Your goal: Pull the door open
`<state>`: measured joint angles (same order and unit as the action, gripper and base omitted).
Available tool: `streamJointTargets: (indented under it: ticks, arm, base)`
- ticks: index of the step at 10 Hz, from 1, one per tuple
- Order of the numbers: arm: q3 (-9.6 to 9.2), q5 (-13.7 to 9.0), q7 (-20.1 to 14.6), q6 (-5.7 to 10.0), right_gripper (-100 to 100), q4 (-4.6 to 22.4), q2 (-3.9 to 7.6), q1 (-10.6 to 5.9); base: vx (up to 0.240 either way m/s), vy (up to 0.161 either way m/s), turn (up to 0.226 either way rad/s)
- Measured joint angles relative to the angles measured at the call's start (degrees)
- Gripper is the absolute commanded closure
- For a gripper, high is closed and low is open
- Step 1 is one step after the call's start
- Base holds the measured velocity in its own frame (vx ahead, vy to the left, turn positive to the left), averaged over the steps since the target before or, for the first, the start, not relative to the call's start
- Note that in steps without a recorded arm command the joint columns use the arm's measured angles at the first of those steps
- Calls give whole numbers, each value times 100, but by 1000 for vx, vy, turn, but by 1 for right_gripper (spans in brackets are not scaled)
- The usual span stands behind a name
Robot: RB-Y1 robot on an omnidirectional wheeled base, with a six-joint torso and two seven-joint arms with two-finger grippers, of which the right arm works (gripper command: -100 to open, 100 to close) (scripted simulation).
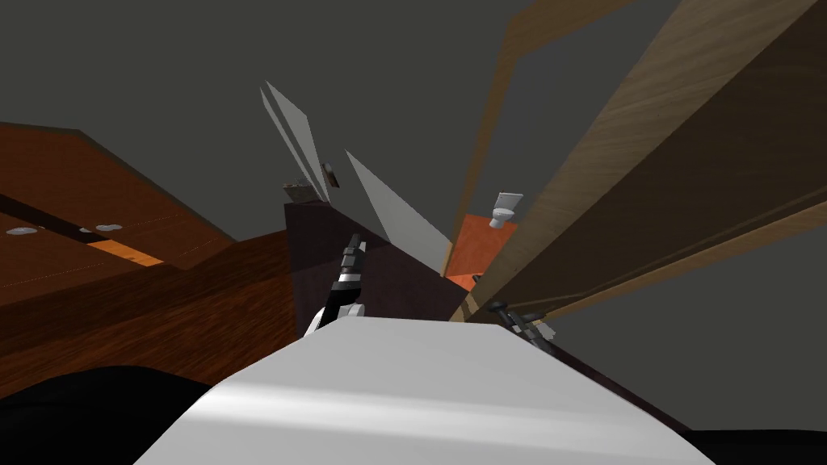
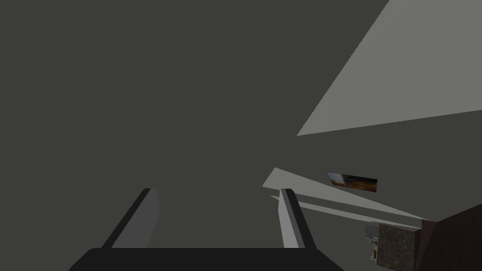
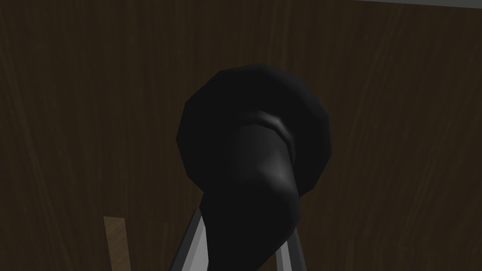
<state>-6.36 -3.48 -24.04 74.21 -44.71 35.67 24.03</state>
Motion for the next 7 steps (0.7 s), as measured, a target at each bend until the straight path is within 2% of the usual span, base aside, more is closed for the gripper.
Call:
streamJointTargets:
  ticks: [4,5,7]
  arm:
    - [-89,61,-19,393,100,168,39,110]
    - [-93,63,-20,399,100,167,36,108]
    - [-48,18,4,486,100,265,2,236]
  base:
    - [-39,-33,48]
    - [55,13,175]
    - [96,16,252]
